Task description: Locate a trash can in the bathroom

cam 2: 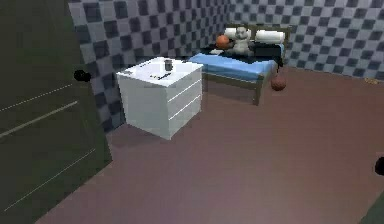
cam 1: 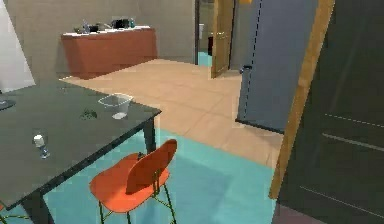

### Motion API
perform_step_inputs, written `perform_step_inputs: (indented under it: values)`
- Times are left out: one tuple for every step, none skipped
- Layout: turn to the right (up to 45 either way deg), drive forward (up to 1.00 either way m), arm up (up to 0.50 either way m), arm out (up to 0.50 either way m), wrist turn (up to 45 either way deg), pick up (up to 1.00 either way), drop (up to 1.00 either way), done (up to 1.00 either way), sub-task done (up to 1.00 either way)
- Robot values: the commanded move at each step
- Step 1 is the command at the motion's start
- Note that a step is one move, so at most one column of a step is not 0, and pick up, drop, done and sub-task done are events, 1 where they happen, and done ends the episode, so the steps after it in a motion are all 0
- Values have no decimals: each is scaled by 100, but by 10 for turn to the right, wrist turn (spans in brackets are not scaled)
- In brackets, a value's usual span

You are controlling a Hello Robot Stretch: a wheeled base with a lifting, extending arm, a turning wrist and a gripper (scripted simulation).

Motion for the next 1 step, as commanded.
perform_step_inputs:
  values:
    - [0,25,0,0,0,0,0,0,0]
